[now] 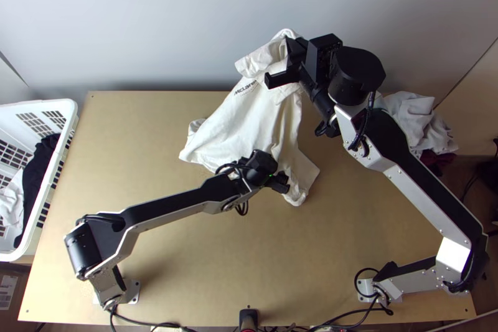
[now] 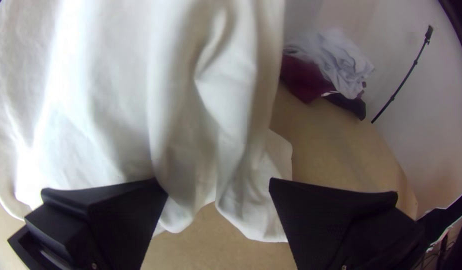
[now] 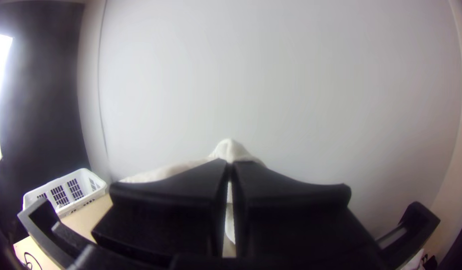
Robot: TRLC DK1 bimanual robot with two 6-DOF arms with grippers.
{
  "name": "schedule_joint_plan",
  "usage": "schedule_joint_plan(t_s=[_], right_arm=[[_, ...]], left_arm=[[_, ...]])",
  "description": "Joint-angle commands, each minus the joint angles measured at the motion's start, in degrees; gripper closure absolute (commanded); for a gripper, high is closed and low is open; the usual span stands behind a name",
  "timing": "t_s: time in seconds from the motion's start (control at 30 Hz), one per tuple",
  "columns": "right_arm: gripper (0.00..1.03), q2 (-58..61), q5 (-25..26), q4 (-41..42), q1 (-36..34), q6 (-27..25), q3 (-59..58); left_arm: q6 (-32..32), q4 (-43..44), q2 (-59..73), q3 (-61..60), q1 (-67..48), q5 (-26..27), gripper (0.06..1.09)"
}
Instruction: Fold the t-shirt
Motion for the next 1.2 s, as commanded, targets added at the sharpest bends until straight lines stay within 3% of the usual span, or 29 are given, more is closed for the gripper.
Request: schedule_joint_plan(t_s=[0.0,0.07,0.1,0.13,0.17,0.2,0.23,0.4,0.53,0.67,0.77,0.87,1.03,1.17], right_arm=[[1.00,0.4,0.1,0.2,0.2,0.0,-0.1],[1.00,0.5,0.1,0.2,0.2,-0.1,0.0],[1.00,0.5,0.1,0.2,0.2,-0.1,0.0],[1.00,0.7,0.1,0.2,0.2,-0.1,-0.1],[1.00,0.7,0.1,0.2,0.1,-0.1,-0.2],[1.00,0.7,0.1,0.2,0.0,-0.1,-0.3],[1.00,0.7,0.1,0.2,-0.2,-0.1,-0.4],[1.00,0.2,0.1,0.2,-1.4,-0.2,-1.3],[1.00,0.0,0.1,0.6,-2.0,0.0,-1.7],[1.00,0.0,0.1,1.4,-2.3,-0.1,-1.7],[1.00,0.1,0.1,1.5,-2.6,-0.2,-1.8],[1.00,0.3,0.1,1.6,-3.2,-0.3,-2.3],[1.00,0.7,0.1,2.6,-3.9,0.1,-6.5],[1.00,0.7,0.0,4.1,-4.3,1.0,-11.2]], left_arm=[[-1.4,-1.6,3.6,2.0,-3.0,0.3,0.12],[-1.6,-1.7,4.6,2.5,-3.6,0.3,0.12],[-1.6,-2.6,5.0,3.0,-3.6,0.3,0.18],[-2.0,-3.1,5.3,3.4,-3.6,0.3,0.33],[-3.0,-3.1,5.3,3.4,-3.1,0.3,0.56],[-3.3,-3.1,5.2,3.4,-2.3,0.7,0.90],[-3.4,-3.3,5.1,3.6,-1.4,1.8,1.05],[-4.0,-11.2,-0.4,2.8,4.3,5.5,1.05],[-3.5,-12.4,-9.5,-3.0,9.5,7.3,1.05],[-2.0,-13.7,-19.8,-7.5,17.4,13.8,1.05],[2.7,-15.6,-26.4,-9.4,24.0,19.6,1.05],[8.4,-18.8,-30.5,-9.9,32.6,28.7,1.05],[19.6,-22.2,-30.5,-9.3,46.3,40.8,1.05],[27.7,-22.7,-25.0,-9.0,51.8,45.5,1.05]])
